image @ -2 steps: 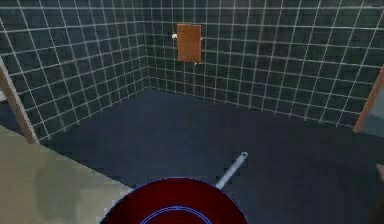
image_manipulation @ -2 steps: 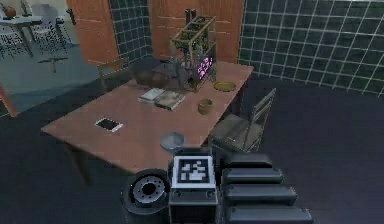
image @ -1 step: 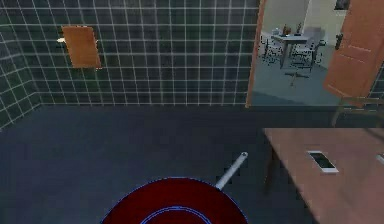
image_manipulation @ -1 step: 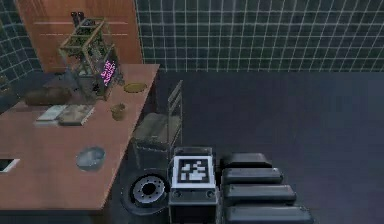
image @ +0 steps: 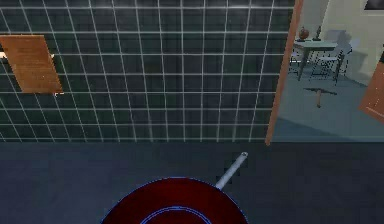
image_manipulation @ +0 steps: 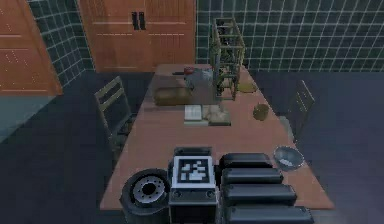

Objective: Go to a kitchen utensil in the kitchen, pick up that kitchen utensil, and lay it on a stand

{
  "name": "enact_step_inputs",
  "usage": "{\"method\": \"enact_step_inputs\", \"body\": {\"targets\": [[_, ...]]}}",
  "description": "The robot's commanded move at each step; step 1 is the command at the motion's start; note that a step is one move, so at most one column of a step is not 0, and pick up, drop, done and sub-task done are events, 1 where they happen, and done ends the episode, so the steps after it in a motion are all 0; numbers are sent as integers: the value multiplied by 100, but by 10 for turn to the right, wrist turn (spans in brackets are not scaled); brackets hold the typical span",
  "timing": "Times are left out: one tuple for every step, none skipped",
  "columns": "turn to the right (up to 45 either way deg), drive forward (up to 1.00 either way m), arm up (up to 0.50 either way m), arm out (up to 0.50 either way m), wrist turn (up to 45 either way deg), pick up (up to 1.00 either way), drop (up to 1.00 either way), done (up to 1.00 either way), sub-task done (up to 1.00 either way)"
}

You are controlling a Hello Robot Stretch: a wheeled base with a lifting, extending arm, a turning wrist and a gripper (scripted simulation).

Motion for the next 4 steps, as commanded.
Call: {"method": "enact_step_inputs", "body": {"targets": [[0,50,0,0,0,0,0,0,0],[450,0,0,0,0,0,0,0,0],[30,0,0,0,0,0,0,0,0],[0,100,0,0,0,0,0,0,0]]}}
